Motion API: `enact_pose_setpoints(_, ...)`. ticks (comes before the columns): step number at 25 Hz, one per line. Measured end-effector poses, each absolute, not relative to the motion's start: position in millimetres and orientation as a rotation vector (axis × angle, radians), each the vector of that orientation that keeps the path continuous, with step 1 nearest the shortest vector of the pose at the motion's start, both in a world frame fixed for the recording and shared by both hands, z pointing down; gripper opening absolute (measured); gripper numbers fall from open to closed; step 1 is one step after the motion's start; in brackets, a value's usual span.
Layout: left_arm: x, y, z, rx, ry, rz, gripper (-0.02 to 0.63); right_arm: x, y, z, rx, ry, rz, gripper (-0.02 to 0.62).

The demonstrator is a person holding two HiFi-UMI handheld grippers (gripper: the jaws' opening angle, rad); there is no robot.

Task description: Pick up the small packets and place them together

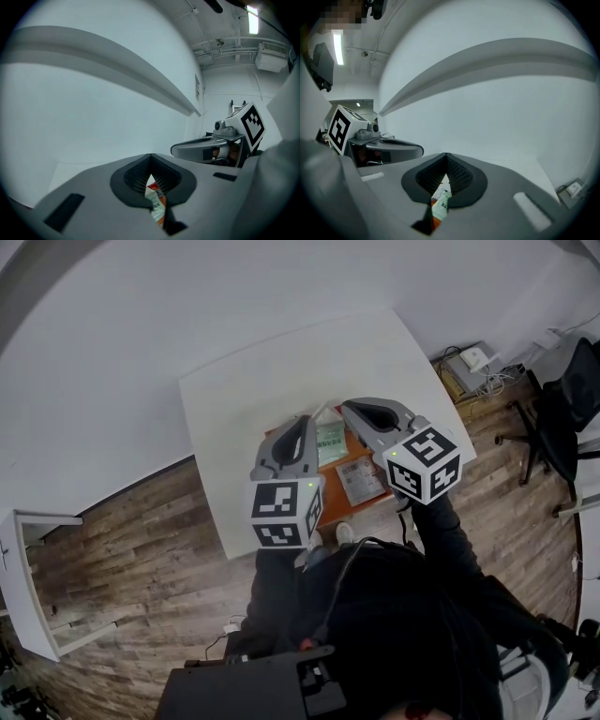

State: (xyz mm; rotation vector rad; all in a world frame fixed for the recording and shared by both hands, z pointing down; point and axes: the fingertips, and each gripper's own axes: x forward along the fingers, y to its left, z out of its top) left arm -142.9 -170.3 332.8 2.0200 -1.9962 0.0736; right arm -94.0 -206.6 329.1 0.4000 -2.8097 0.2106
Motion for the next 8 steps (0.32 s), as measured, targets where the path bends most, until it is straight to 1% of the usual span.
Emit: enact_pose_setpoints(8,-143.3,-168.0,333.9,2.023,-1.995,0.076,0.000,-95.1,-205.4,327.3,0.405,-2.817,0.206,0.000)
